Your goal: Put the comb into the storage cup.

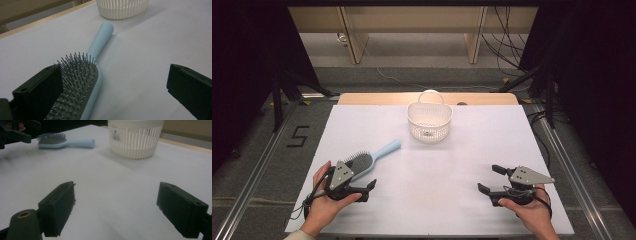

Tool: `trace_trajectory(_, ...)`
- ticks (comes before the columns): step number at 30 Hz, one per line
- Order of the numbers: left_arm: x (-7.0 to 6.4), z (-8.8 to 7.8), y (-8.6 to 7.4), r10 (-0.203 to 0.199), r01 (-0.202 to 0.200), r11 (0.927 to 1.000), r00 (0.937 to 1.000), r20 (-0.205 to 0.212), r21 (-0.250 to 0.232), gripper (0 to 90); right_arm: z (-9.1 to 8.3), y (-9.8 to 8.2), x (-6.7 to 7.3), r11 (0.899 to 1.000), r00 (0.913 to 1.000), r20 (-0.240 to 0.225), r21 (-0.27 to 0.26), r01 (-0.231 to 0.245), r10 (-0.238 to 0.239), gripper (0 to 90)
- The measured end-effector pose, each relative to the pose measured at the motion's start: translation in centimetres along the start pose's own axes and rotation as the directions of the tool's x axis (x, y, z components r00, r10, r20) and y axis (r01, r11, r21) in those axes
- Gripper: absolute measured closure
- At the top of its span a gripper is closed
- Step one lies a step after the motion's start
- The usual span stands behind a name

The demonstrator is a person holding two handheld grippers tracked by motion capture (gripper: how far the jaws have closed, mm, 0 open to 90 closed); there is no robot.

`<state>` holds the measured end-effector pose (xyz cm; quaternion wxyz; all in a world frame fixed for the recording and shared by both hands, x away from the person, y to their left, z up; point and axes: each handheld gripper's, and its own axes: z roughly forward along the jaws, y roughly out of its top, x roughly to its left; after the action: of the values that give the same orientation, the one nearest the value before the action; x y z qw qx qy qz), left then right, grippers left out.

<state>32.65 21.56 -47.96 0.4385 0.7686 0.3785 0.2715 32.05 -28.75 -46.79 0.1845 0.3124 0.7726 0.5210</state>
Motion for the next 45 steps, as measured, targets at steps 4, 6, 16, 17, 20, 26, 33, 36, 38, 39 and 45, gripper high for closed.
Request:
trace_trajectory(4, 0.0, -0.1, 0.0, -0.004, 0.004, 1.0000, 1.0000, 0.002, -0.003, 0.5, 0.0, 0.0, 0.0, 1.000, 1.0000, 0.002, -0.002, 0.005, -0.005, 15.8)
trace_trajectory(6, 0.0, -0.1, 0.0, -0.001, 0.001, 1.0000, 1.0000, 0.001, 0.000, 0.6, 0.0, 0.0, 0.1, 1.000, 1.0000, 0.002, 0.001, 0.004, -0.004, 15.8)
trace_trajectory(16, 0.7, -0.6, 0.6, -0.061, 0.060, 0.9969, 0.9981, -0.013, -0.051, 28.7, 0.0, 0.0, 0.0, 1.000, 1.0000, 0.002, 0.000, 0.004, -0.004, 15.8)
trace_trajectory(17, 0.8, -0.7, 0.7, -0.070, 0.069, 0.9957, 0.9974, -0.017, -0.061, 48.3, 0.0, 0.0, 0.0, 1.000, 1.0000, 0.002, 0.001, 0.005, -0.005, 15.8)
trace_trajectory(20, 1.1, -0.8, 1.3, -0.130, 0.130, 0.9899, 0.9915, -0.005, -0.058, 89.8, 0.1, 0.0, 0.0, 1.000, 1.0000, 0.004, 0.004, 0.000, 0.000, 15.8)
trace_trajectory(26, 1.2, 0.4, 2.4, -0.161, 0.160, 0.9866, 0.9870, 0.006, 0.030, 90.0, 0.1, 0.0, 0.0, 1.000, 1.0000, 0.009, 0.006, 0.000, 0.000, 15.8)
trace_trajectory(33, 2.0, 2.0, 4.0, -0.220, 0.221, 0.9737, 0.9753, -0.020, 0.056, 90.0, 0.1, -0.1, -0.1, 1.000, 0.9999, 0.010, 0.007, -0.005, 0.005, 15.8)
trace_trajectory(36, 2.3, 2.9, 4.9, -0.234, 0.236, 0.9692, 0.9713, -0.044, 0.069, 90.0, 0.1, -0.1, -0.1, 1.000, 0.9999, 0.011, 0.005, -0.005, 0.005, 15.8)
trace_trajectory(38, 2.4, 3.5, 5.4, -0.240, 0.244, 0.9668, 0.9687, -0.062, 0.075, 90.0, 0.1, -0.1, -0.2, 1.000, 0.9999, 0.012, 0.004, -0.006, 0.006, 15.8)
trace_trajectory(39, 2.5, 3.9, 5.8, -0.243, 0.248, 0.9650, 0.9677, -0.068, 0.085, 90.0, 0.1, -0.1, -0.2, 1.000, 0.9999, 0.012, 0.005, -0.007, 0.006, 15.8)
trace_trajectory(45, 2.6, 6.3, 7.9, -0.237, 0.250, 0.9604, 0.9651, -0.111, 0.123, 90.0, 0.1, -0.2, -0.3, 1.000, 0.9998, 0.013, 0.005, -0.016, 0.015, 15.8)
